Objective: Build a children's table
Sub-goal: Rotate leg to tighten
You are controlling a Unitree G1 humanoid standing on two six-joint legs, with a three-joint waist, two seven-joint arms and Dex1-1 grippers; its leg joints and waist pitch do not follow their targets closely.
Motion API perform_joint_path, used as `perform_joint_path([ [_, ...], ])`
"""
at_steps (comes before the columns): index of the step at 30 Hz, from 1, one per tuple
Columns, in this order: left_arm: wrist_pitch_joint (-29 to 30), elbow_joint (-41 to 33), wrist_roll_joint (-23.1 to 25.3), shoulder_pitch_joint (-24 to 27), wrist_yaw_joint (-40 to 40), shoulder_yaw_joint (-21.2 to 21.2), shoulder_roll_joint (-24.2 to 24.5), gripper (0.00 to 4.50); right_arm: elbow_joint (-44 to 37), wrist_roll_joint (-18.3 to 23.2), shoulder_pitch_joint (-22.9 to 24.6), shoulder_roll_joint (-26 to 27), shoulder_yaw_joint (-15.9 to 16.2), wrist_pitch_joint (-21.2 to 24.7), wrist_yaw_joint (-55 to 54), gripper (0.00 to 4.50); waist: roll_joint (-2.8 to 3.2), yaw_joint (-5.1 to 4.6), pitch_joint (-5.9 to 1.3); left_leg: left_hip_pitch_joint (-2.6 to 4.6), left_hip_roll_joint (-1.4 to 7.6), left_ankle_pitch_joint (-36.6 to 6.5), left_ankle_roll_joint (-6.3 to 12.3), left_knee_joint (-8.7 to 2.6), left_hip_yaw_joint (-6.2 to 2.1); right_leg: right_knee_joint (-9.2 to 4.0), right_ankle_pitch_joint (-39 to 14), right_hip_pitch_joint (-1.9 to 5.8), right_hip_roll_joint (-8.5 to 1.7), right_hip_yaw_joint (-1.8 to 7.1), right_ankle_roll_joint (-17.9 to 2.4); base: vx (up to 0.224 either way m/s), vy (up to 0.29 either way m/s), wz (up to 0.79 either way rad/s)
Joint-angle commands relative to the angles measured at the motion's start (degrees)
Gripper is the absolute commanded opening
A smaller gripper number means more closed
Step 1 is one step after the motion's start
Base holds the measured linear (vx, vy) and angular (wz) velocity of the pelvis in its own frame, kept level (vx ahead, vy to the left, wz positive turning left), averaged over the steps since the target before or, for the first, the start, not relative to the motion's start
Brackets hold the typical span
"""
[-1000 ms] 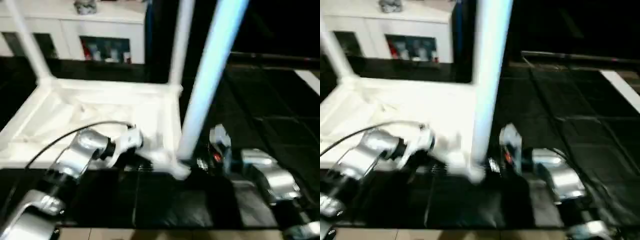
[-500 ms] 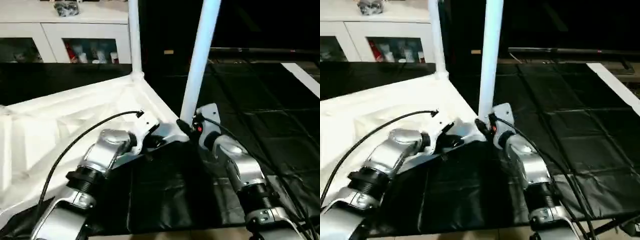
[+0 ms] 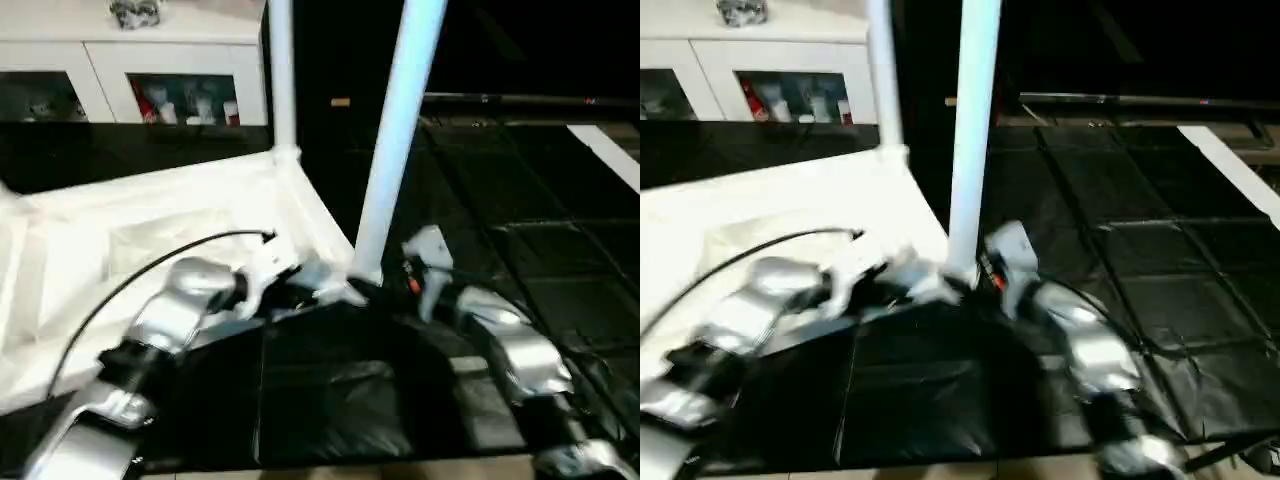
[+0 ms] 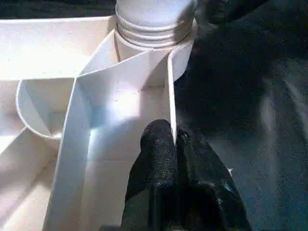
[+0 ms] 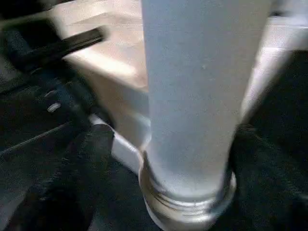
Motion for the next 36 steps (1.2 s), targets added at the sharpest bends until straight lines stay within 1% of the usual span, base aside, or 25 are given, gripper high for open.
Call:
perform_joint_path([
  [1,-2.70,-1.66,-0.48,0.54,-6.55,-3.34,1.03,0.00,-2.69,2.11,0.27,-2.24,1.69,1.98,6.83,4.18,-0.16,0.39,-2.97,-0.29,0.40,-10.32,3.23,-4.24,0.79,-3.72,-8.19,3.15,-2.09,1.16,-13.92,0.000,0.000,0.00],
  [2,-3.20,-1.87,-0.82,0.65,-8.34,-3.62,1.73,0.00,-2.93,2.45,0.15,-3.36,1.95,2.13,8.70,4.18,0.00,0.46,-2.95,-0.10,0.46,-10.65,3.30,-4.27,0.83,-3.77,-8.69,3.01,-2.07,1.17,-13.98,0.000,0.000,0.00],
  [3,-3.62,-2.16,-1.17,0.69,-10.85,-4.00,2.74,0.00,-3.11,2.88,-0.16,-4.77,2.26,1.80,11.49,4.18,0.14,0.86,-2.86,0.01,0.59,-11.11,3.00,-4.31,0.91,-3.79,-9.44,2.82,-2.13,1.23,-14.13,0.000,0.000,0.00],
  [4,-3.58,-2.20,-1.25,0.58,-11.58,-4.16,3.02,0.00,-3.03,3.01,-0.37,-5.14,2.30,1.50,12.38,4.18,0.12,1.16,-2.98,0.13,0.63,-10.66,2.89,-4.25,0.97,-3.64,-8.44,2.79,-2.18,1.26,-14.41,0.000,0.000,0.00],
  [8,-5.09,-1.74,-0.87,0.06,-13.92,-5.23,3.89,0.00,-2.20,3.40,-0.91,-6.45,2.89,-1.21,16.18,4.18,0.05,1.48,-3.02,-0.06,0.56,-9.67,2.75,-4.18,1.01,-3.32,-6.05,2.97,-2.16,1.12,-15.08,0.000,0.000,0.00],
  [9,-6.23,-1.17,-0.48,-0.34,-14.95,-5.83,4.22,0.00,-1.70,3.46,-1.19,-7.27,3.60,-2.01,18.69,3.91,-0.34,1.55,-3.05,-0.07,0.53,-9.51,2.89,-4.13,1.05,-3.33,-6.22,3.01,-2.17,1.09,-15.06,0.000,0.000,0.00],
  [10,-6.41,-1.07,-0.39,-0.42,-15.11,-5.94,4.28,0.00,-1.71,3.52,-1.23,-7.43,3.77,-1.93,19.27,3.82,-0.27,1.63,-3.02,-0.07,0.51,-9.57,2.95,-4.12,1.03,-3.34,-6.64,3.03,-2.18,1.10,-15.05,0.000,0.000,0.00],
  [11,-7.41,-0.50,0.14,-0.84,-15.88,-6.42,4.60,0.00,-2.14,4.15,-1.39,-8.33,4.58,-0.91,22.14,3.82,-0.45,1.78,-3.01,-0.13,0.55,-9.56,3.08,-4.10,1.04,-3.37,-7.42,3.08,-2.22,1.12,-14.82,0.000,0.000,0.00],
  [12,-8.00,-0.10,0.57,-1.16,-16.15,-6.65,4.78,0.00,-2.53,4.82,-1.61,-8.74,5.03,0.40,23.71,3.71,-0.41,2.08,-3.00,-0.09,0.61,-9.28,3.18,-4.11,1.01,-3.36,-7.85,3.12,-2.26,1.14,-14.67,0.000,0.000,0.00],
  [15,-8.41,0.36,0.58,-1.47,-16.35,-6.67,4.76,0.00,-2.29,5.16,-2.14,-8.88,5.34,1.45,24.90,3.40,-0.22,2.51,-3.05,0.03,0.68,-8.67,2.92,-4.06,1.10,-3.31,-7.43,2.94,-2.26,1.17,-14.70,0.000,0.000,0.00],
  [16,-8.51,0.48,0.57,-1.52,-16.45,-6.65,4.71,0.00,-2.09,5.16,-2.28,-8.89,5.41,1.50,25.20,3.35,-0.35,2.60,-3.07,0.03,0.70,-8.85,2.78,-4.05,1.13,-3.27,-7.46,2.93,-2.23,1.13,-14.79,0.000,0.000,0.00],
  [19,-8.89,0.86,0.70,-1.67,-16.50,-6.59,4.53,0.00,-1.39,5.06,-2.69,-8.83,5.60,1.41,25.94,3.20,-0.38,2.63,-3.05,0.04,0.70,-8.94,2.51,-4.09,1.11,-3.23,-7.64,2.87,-2.23,1.09,-14.80,0.000,0.000,0.00],
  [20,-9.16,1.10,0.97,-1.72,-16.30,-6.65,4.45,0.00,-0.98,5.13,-2.88,-8.62,5.67,1.43,26.15,3.01,-0.47,2.66,-3.09,0.07,0.67,-8.87,2.42,-4.05,1.12,-3.23,-7.66,2.88,-2.24,1.13,-14.73,0.000,0.000,0.00],
  [21,-9.56,1.72,1.12,-1.91,-15.90,-6.76,4.34,0.00,-0.48,5.27,-3.09,-8.29,5.77,1.43,26.49,3.01,-0.35,2.70,-3.14,0.08,0.64,-8.79,2.36,-4.04,1.12,-3.23,-7.46,2.87,-2.25,1.10,-14.81,0.000,0.000,0.00],
  [22,-9.57,1.76,1.12,-1.92,-15.85,-6.77,4.33,0.00,-0.49,5.30,-3.07,-8.28,5.78,1.48,26.53,2.84,-0.42,2.68,-3.12,0.05,0.61,-8.74,2.33,-4.03,1.14,-3.25,-7.34,2.88,-2.23,1.11,-14.83,0.000,0.000,0.00],
  [23,-9.65,2.06,1.16,-2.03,-15.62,-6.77,4.24,0.00,-0.55,5.44,-2.97,-8.26,5.81,1.74,26.77,2.84,-0.60,2.81,-3.20,0.08,0.64,-8.38,2.31,-4.00,1.14,-3.13,-6.63,2.97,-2.24,1.10,-14.89,0.000,0.000,0.00],
  [25,-9.77,2.31,1.24,-2.13,-15.52,-6.76,4.17,0.00,-0.51,5.50,-2.94,-8.29,5.84,1.99,26.91,2.58,-0.55,2.99,-3.17,-0.02,0.63,-7.97,2.39,-4.01,1.10,-3.09,-6.57,3.02,-2.27,1.08,-14.78,0.000,0.000,0.00],
  [26,-9.92,2.55,1.36,-2.21,-15.47,-6.69,4.11,0.00,-0.39,5.48,-2.94,-8.29,5.88,2.09,27.05,2.58,-0.54,3.03,-3.19,-0.01,0.64,-7.89,2.39,-4.01,1.10,-3.07,-6.55,3.02,-2.26,1.06,-14.77,0.000,0.000,0.00],
  [28,-10.20,2.99,1.55,-2.27,-15.34,-6.45,4.14,0.00,0.44,5.28,-3.10,-8.06,6.10,1.95,27.15,2.48,-0.87,3.11,-3.21,-0.03,0.62,-7.57,2.52,-3.96,1.15,-3.08,-6.48,3.03,-2.27,1.06,-14.71,0.000,0.000,0.00],
  [29,-10.22,3.05,1.58,-2.26,-15.22,-6.37,4.19,0.00,0.61,5.26,-3.16,-7.93,6.13,1.98,27.06,2.30,-1.08,3.14,-3.20,-0.06,0.63,-7.52,2.57,-3.96,1.16,-3.05,-6.66,3.05,-2.28,1.05,-14.67,0.000,0.000,0.00],
  [30,-10.24,3.09,1.67,-2.20,-14.85,-6.25,4.31,0.00,0.48,5.36,-3.10,-7.73,6.28,2.15,27.00,2.30,-1.00,3.26,-3.15,-0.05,0.62,-7.72,2.45,-4.00,1.14,-3.14,-7.67,2.99,-2.33,1.07,-14.33,0.000,0.000,0.00],
  [31,-10.29,3.16,1.71,-2.22,-14.70,-6.22,4.34,0.00,0.43,5.40,-3.09,-7.66,6.34,2.21,27.00,2.16,-0.95,3.27,-3.12,-0.05,0.68,-8.00,2.29,-4.07,1.09,-3.15,-8.23,2.97,-2.38,1.07,-14.13,0.000,0.000,0.00],
  [34,-10.35,3.53,1.88,-2.37,-13.77,-6.03,4.23,0.00,0.40,5.48,-3.04,-7.60,6.48,2.23,27.17,2.10,-1.04,3.28,-3.13,-0.01,0.67,-8.19,2.15,-4.07,1.11,-3.22,-8.72,2.93,-2.40,1.10,-13.86,0.000,0.000,0.00],
  [35,-10.21,3.77,1.95,-2.46,-13.12,-5.90,4.02,0.00,0.37,5.55,-2.94,-7.53,6.44,2.25,27.13,2.08,-0.87,3.30,-3.13,0.01,0.65,-8.15,2.12,-4.06,1.09,-3.18,-8.59,2.90,-2.37,1.11,-13.87,0.000,0.000,0.00],
  [36,-9.90,4.23,2.10,-2.55,-11.67,-5.69,3.46,0.00,0.22,5.82,-2.51,-7.28,6.16,2.28,26.84,2.06,-1.01,3.32,-3.10,0.02,0.66,-8.13,2.14,-4.05,1.14,-3.22,-8.36,2.89,-2.33,1.11,-13.89,0.000,0.000,0.00],
])
